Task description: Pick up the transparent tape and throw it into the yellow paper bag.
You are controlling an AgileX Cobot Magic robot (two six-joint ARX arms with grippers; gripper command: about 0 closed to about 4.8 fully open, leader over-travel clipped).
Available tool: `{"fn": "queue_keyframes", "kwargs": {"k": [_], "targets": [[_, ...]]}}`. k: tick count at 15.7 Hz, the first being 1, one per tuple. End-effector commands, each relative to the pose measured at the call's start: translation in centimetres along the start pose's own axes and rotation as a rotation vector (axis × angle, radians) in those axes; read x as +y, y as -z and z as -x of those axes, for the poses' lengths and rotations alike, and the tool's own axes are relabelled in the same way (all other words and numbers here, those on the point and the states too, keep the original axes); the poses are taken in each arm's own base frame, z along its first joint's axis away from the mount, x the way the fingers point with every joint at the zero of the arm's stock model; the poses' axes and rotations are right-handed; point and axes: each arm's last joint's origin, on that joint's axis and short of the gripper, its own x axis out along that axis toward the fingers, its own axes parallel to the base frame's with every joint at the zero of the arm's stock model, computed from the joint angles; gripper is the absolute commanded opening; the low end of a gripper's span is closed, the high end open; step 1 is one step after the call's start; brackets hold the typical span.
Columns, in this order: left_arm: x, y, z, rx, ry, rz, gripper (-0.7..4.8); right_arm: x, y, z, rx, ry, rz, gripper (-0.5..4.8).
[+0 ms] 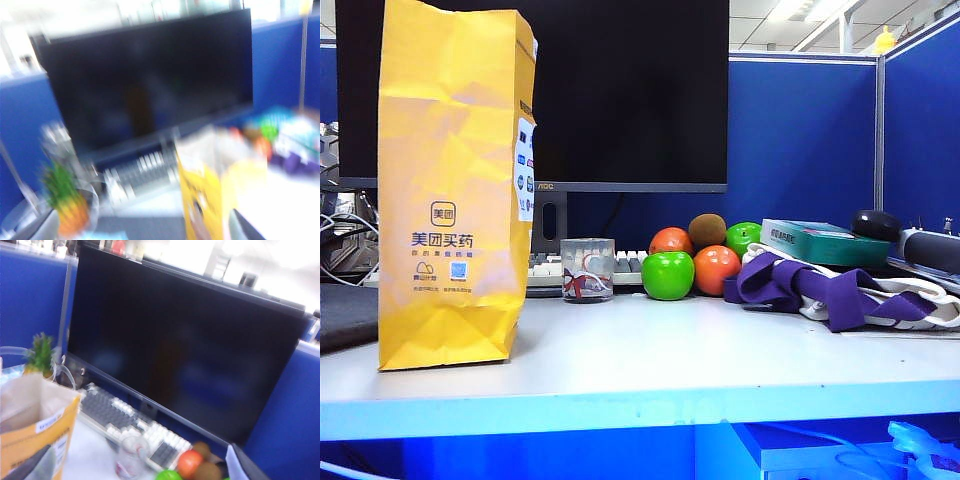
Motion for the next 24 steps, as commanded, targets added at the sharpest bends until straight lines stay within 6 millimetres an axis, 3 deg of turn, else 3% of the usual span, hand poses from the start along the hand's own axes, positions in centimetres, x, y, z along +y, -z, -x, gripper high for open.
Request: {"fn": "queue_keyframes", "kwargs": {"k": [1, 3, 4, 7, 10, 14, 20, 24], "targets": [[-0.9, 2.6, -3.5, 0.059, 0.014, 0.02, 4.79, 2.0, 6.7, 2.7, -0.07, 0.088, -0.116, 4.79], [-1.6, 4.4, -5.7, 0.066, 0.022, 0.02, 4.79, 3.3, 11.4, 3.7, -0.046, 0.095, -0.159, 4.79], [-2.2, 6.4, -7.6, 0.066, 0.012, 0.018, 4.79, 4.0, 14.8, 4.0, 0.03, 0.12, -0.179, 4.79], [-3.0, 9.4, -9.5, 0.13, 0.029, -0.051, 4.79, 5.0, 18.8, 4.4, 0.168, 0.118, -0.203, 4.79], [-3.2, 10.2, -9.6, 0.183, 0.044, -0.041, 4.79, 5.5, 20.6, 4.8, 0.339, 0.097, -0.233, 4.79], [-3.2, 10.2, -9.6, 0.187, 0.044, -0.041, 4.79, 5.7, 21.4, 5.1, 0.429, 0.086, -0.248, 4.79], [-3.2, 10.2, -9.5, 0.183, 0.046, -0.04, 4.79, 6.0, 21.7, 5.8, 0.412, 0.088, -0.245, 4.79], [-3.6, 11.6, -10.1, 0.099, 0.024, -0.033, 4.79, 7.1, 24.1, 7.9, 0.375, 0.092, -0.239, 4.79]]}}
